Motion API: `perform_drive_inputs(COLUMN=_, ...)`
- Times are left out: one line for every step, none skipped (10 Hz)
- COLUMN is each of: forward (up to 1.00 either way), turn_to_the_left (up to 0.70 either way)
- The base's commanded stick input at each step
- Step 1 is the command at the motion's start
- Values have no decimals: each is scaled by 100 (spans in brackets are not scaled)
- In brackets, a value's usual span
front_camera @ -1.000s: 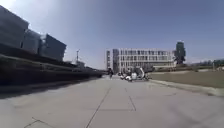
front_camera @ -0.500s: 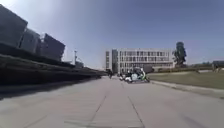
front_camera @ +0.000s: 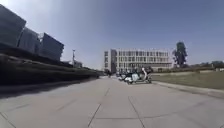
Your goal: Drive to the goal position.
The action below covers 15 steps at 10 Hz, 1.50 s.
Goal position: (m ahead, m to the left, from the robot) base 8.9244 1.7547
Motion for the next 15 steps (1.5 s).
perform_drive_inputs(forward=100, turn_to_the_left=2)
perform_drive_inputs(forward=100, turn_to_the_left=2)
perform_drive_inputs(forward=100, turn_to_the_left=2)
perform_drive_inputs(forward=100, turn_to_the_left=2)
perform_drive_inputs(forward=100, turn_to_the_left=2)
perform_drive_inputs(forward=100, turn_to_the_left=2)
perform_drive_inputs(forward=100, turn_to_the_left=2)
perform_drive_inputs(forward=100, turn_to_the_left=2)
perform_drive_inputs(forward=100, turn_to_the_left=2)
perform_drive_inputs(forward=100, turn_to_the_left=2)
perform_drive_inputs(forward=100, turn_to_the_left=2)
perform_drive_inputs(forward=100, turn_to_the_left=2)
perform_drive_inputs(forward=100, turn_to_the_left=2)
perform_drive_inputs(forward=100, turn_to_the_left=2)
perform_drive_inputs(forward=100, turn_to_the_left=18)
